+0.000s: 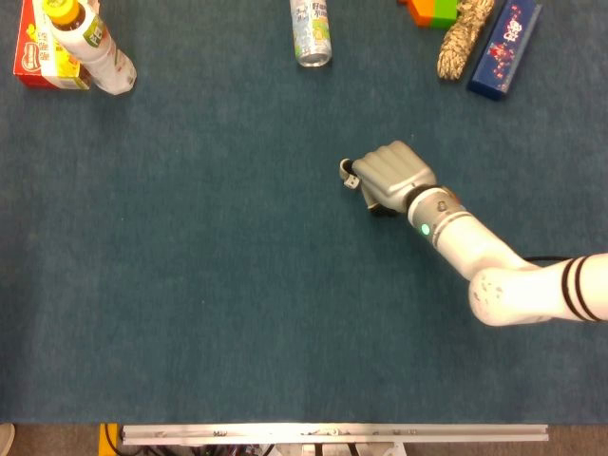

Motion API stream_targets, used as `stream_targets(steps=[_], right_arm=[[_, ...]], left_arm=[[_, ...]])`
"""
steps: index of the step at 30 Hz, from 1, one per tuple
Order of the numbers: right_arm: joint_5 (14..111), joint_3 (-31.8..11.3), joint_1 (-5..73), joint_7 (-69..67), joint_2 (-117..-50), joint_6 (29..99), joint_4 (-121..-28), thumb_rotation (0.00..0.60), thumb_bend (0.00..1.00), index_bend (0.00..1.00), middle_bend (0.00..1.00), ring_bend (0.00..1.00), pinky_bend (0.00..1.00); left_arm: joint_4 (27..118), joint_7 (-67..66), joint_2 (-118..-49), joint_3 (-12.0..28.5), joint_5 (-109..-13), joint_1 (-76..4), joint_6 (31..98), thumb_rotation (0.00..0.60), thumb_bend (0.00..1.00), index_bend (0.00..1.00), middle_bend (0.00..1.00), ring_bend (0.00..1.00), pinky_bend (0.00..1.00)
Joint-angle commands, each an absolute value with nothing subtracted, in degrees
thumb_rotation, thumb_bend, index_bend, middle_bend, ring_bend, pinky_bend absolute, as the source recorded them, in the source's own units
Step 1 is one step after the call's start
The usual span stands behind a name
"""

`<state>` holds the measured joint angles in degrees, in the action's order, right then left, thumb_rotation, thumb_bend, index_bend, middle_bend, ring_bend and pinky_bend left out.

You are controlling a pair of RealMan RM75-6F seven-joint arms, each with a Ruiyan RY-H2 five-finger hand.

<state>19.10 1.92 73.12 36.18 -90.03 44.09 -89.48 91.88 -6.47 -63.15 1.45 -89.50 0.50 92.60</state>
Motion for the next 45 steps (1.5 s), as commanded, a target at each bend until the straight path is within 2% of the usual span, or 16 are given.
stream_targets(steps=[1,11,16,20,24,26,29,31,32,34,37,39,45], right_arm=[[19.93,2.34,72.38,35.77,-88.56,44.88,-91.27,0.561,1.0,0.26,1.0,1.0,1.0],[24.82,2.72,69.19,33.18,-84.21,47.35,-96.51,0.562,1.0,0.26,1.0,1.0,1.0],[30.36,3.02,65.9,31.86,-80.88,52.63,-100.0,0.561,0.99,0.26,1.0,1.0,1.0],[38.7,5.72,59.58,30.83,-78.35,62.78,-102.35,0.561,0.88,0.26,1.0,1.0,1.0],[47.54,8.34,52.2,27.68,-76.12,72.26,-103.15,0.562,0.7,0.26,0.97,1.0,1.0],[51.48,9.57,48.96,26.18,-74.9,75.93,-103.19,0.562,0.64,0.24,0.89,0.94,1.0],[56.25,11.42,43.84,24.69,-72.88,81.33,-103.03,0.563,0.54,0.19,0.73,0.76,0.99],[58.47,12.14,40.45,23.59,-71.66,84.47,-102.68,0.563,0.46,0.14,0.58,0.6,0.88],[59.23,12.48,39.06,22.96,-71.16,85.41,-102.42,0.562,0.45,0.13,0.54,0.55,0.83],[60.4,13.16,35.97,21.52,-69.78,87.12,-102.08,0.562,0.45,0.08,0.42,0.42,0.66],[62.27,13.65,31.52,19.4,-68.19,90.1,-101.08,0.563,0.44,0.06,0.32,0.3,0.51],[63.34,13.9,28.46,18.41,-67.43,92.13,-100.04,0.562,0.44,0.06,0.3,0.26,0.47],[67.01,13.64,20.56,16.41,-66.51,98.03,-97.48,0.564,0.43,0.06,0.3,0.26,0.46]], left_arm=[[91.98,-6.58,-63.16,1.44,-89.54,0.46,92.53,0.6,0.2,0.13,0.18,0.2,0.08],[91.96,-6.69,-63.28,1.57,-89.46,0.21,92.23,0.6,0.2,0.13,0.18,0.2,0.08],[92.03,-6.66,-63.35,1.62,-89.62,0.1,92.25,0.6,0.2,0.13,0.18,0.2,0.08],[91.86,-6.47,-63.32,1.67,-89.43,0.06,92.12,0.6,0.2,0.13,0.18,0.2,0.08],[91.72,-6.31,-63.24,1.69,-89.41,-0.12,91.83,0.6,0.2,0.13,0.18,0.2,0.08],[91.74,-6.36,-63.2,1.71,-89.39,-0.24,91.65,0.6,0.2,0.13,0.18,0.2,0.08],[91.79,-6.38,-63.23,1.8,-89.34,-0.38,91.54,0.6,0.2,0.13,0.18,0.2,0.08],[91.91,-6.46,-63.25,1.82,-89.31,-0.47,91.41,0.6,0.2,0.13,0.18,0.2,0.08],[91.99,-6.51,-63.24,1.81,-89.34,-0.51,91.38,0.6,0.2,0.13,0.18,0.2,0.08],[92.16,-6.64,-63.25,1.82,-89.35,-0.55,91.36,0.6,0.2,0.13,0.18,0.2,0.08],[92.51,-6.84,-63.18,1.79,-89.47,-0.54,91.47,0.6,0.2,0.13,0.18,0.2,0.08],[92.64,-7.01,-63.31,1.74,-89.62,-0.66,91.35,0.6,0.2,0.13,0.18,0.2,0.08],[93.09,-8.29,-63.65,1.39,-90.04,-0.68,91.25,0.6,0.2,0.13,0.18,0.2,0.08]])
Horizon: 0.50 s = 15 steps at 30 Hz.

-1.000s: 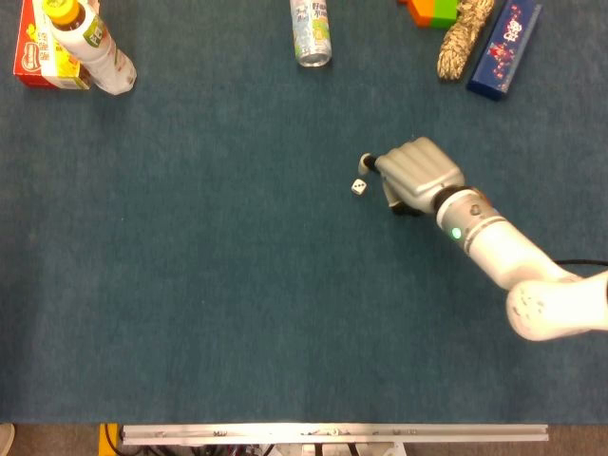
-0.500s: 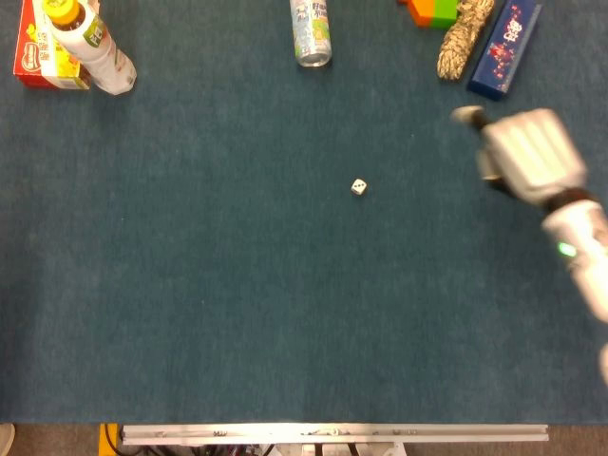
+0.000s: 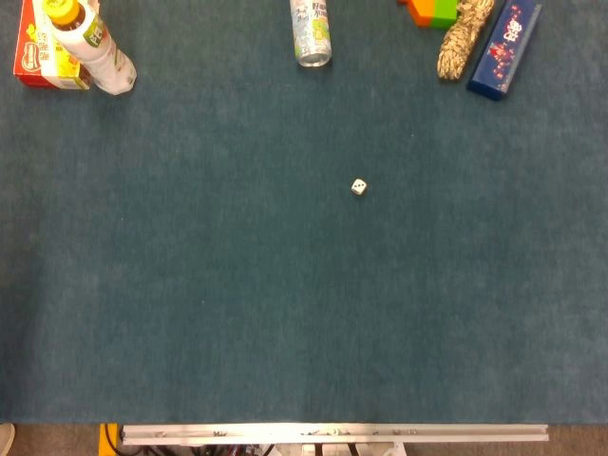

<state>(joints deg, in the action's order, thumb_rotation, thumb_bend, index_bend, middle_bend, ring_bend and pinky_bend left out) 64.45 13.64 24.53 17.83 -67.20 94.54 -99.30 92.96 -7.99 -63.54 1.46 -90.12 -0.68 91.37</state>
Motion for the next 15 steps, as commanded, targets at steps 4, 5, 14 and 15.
stream_targets(steps=[4,5,14,15], right_arm=[[68.43,13.1,16.71,15.67,-66.39,99.5,-97.14,0.563,0.42,0.04,0.3,0.26,0.46],[68.73,12.94,15.94,15.5,-66.18,99.25,-97.31,0.562,0.41,0.03,0.3,0.26,0.46],[70.21,10.26,12.67,15.36,-65.42,96.35,-97.67,0.562,0.41,0.03,0.3,0.26,0.46],[70.57,9.89,12.43,15.22,-65.35,95.86,-97.71,0.562,0.41,0.03,0.3,0.26,0.46]], left_arm=[[93.34,-9.08,-63.76,1.43,-89.4,-0.7,90.83,0.6,0.2,0.13,0.18,0.2,0.08],[93.42,-9.18,-63.8,1.5,-89.28,-0.73,90.79,0.6,0.2,0.13,0.18,0.2,0.08],[93.54,-9.77,-64.0,1.8,-88.6,-1.1,90.18,0.6,0.2,0.13,0.18,0.2,0.08],[93.5,-9.8,-64.04,1.82,-88.5,-1.16,90.06,0.6,0.2,0.13,0.18,0.2,0.08]])
